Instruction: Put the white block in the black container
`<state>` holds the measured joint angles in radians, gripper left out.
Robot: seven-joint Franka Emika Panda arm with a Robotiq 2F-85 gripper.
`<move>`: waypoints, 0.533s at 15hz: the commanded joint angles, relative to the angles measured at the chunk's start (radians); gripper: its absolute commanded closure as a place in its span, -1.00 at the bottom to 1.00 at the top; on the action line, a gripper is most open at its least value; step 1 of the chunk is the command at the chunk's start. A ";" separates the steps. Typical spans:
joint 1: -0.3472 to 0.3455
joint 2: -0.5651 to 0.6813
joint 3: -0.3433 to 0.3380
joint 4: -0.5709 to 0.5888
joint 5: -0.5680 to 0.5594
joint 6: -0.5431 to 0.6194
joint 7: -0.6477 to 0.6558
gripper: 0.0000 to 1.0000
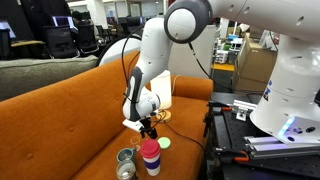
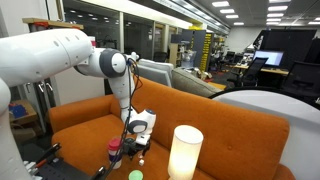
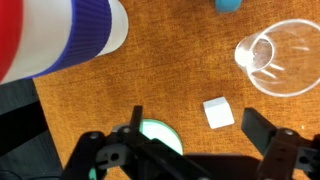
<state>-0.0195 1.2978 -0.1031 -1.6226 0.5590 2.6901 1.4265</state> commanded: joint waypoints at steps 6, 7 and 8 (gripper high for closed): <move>0.010 0.090 -0.031 0.123 -0.122 -0.021 0.115 -1.00; 0.004 0.101 -0.027 0.141 -0.128 -0.025 0.119 -1.00; -0.004 0.114 -0.022 0.158 -0.128 -0.021 0.116 -1.00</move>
<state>-0.0053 1.3774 -0.1293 -1.5247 0.4579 2.6900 1.5209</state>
